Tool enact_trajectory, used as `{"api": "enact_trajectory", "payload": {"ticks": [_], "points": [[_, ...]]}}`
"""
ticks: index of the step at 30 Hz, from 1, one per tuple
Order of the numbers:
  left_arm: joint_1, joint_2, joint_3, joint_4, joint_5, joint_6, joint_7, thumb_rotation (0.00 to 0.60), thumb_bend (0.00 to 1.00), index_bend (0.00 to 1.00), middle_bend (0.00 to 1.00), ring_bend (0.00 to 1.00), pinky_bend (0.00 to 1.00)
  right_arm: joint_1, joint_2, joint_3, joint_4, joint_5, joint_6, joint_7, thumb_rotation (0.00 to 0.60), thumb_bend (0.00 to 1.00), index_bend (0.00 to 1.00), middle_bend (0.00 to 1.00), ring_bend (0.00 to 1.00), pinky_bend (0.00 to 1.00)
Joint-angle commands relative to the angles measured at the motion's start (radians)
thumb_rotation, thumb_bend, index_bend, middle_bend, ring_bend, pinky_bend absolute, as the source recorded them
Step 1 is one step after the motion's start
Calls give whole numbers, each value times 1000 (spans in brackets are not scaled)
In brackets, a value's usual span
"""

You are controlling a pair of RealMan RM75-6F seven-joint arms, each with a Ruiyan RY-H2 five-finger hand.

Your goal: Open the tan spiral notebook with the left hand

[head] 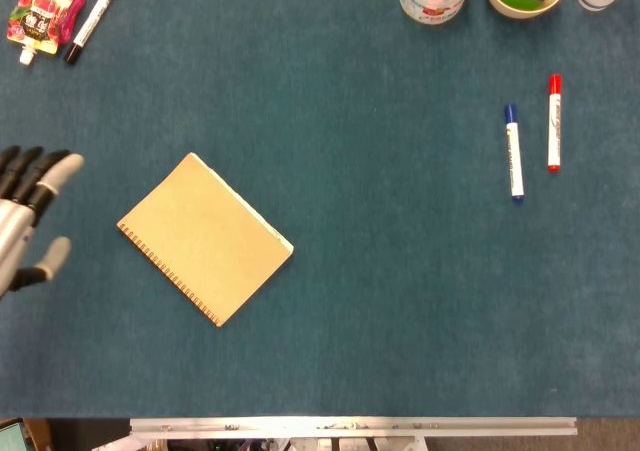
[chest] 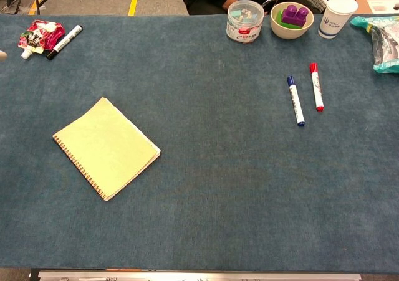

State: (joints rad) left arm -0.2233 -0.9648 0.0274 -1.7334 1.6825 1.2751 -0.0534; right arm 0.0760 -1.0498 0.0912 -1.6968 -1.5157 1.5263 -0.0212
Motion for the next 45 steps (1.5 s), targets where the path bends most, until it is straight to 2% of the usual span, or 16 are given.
{"api": "enact_trajectory", "payload": {"ticks": [1, 3, 6, 9, 16, 26, 45], "points": [[-40, 9, 10, 2, 32, -40, -18, 274, 288, 77, 82, 60, 0, 0, 0, 0, -1, -1, 0, 0, 600, 226, 238, 249, 147, 265], [-62, 7, 12, 3, 47, -62, -28, 177, 253, 81, 85, 60, 0, 0, 0, -1, -1, -1, -1, 0, 600, 226, 238, 249, 147, 265], [-97, -3, 15, 13, 69, -92, -48, 77, 230, 81, 88, 60, 0, -1, -1, -3, -2, -2, -2, -3, 600, 226, 238, 249, 147, 265], [-140, -19, 17, 23, 86, -140, -64, 6, 218, 83, 90, 60, 0, -1, -1, -4, -2, -2, -3, -3, 600, 226, 238, 249, 147, 265], [-256, -57, 13, 42, 59, -312, -73, 0, 187, 103, 90, 60, 0, -3, -1, -5, 0, -2, -3, -1, 600, 226, 238, 249, 147, 265], [-354, -154, -12, 114, -52, -467, -41, 0, 179, 125, 92, 8, 0, -5, 1, -6, 5, 4, -5, 4, 600, 226, 238, 249, 147, 265], [-449, -299, -49, 192, -253, -583, 133, 0, 179, 117, 83, 0, 0, -9, -10, -6, 39, 23, -15, 27, 600, 226, 238, 249, 147, 265]]}}
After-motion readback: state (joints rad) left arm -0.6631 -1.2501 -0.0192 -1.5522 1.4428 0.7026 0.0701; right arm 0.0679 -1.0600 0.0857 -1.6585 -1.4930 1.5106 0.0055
